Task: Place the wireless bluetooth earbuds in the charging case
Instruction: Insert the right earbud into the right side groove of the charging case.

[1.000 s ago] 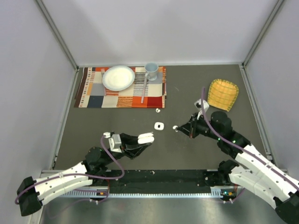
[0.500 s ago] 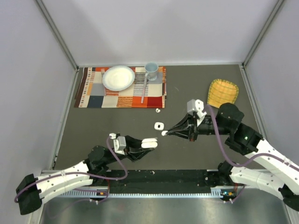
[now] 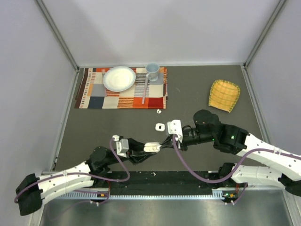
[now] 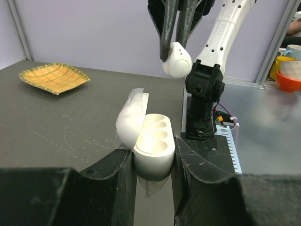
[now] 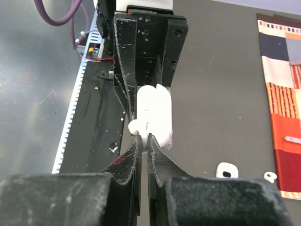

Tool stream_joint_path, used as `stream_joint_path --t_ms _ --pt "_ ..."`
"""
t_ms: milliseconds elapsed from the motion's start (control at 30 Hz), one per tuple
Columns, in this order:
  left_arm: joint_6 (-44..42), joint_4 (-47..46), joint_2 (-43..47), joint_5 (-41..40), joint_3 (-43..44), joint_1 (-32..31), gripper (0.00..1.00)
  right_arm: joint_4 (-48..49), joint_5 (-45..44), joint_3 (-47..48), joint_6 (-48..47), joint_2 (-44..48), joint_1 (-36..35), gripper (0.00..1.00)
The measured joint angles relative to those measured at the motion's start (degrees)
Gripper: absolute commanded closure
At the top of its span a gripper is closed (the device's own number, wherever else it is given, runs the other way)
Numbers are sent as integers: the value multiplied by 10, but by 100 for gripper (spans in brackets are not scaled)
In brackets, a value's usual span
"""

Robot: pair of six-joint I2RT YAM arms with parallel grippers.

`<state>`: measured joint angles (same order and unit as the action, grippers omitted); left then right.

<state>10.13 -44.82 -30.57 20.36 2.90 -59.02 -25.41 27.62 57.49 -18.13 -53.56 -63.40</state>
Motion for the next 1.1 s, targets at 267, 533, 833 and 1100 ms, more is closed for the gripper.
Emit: stream_joint_path --t_ms 267,533,833,1100 --pt "1 -17 -16 11 1 0 100 -2 -17 -1 -41 -2 -8 100" --pt "0 -30 -20 9 2 0 100 5 -17 -11 -49 -7 -17 100" --pt "0 -38 -30 4 4 0 100 41 -29 -35 -42 -25 -21 100" --pt "0 -38 -31 -8 4 0 100 80 -58 -50 -30 -27 -22 100"
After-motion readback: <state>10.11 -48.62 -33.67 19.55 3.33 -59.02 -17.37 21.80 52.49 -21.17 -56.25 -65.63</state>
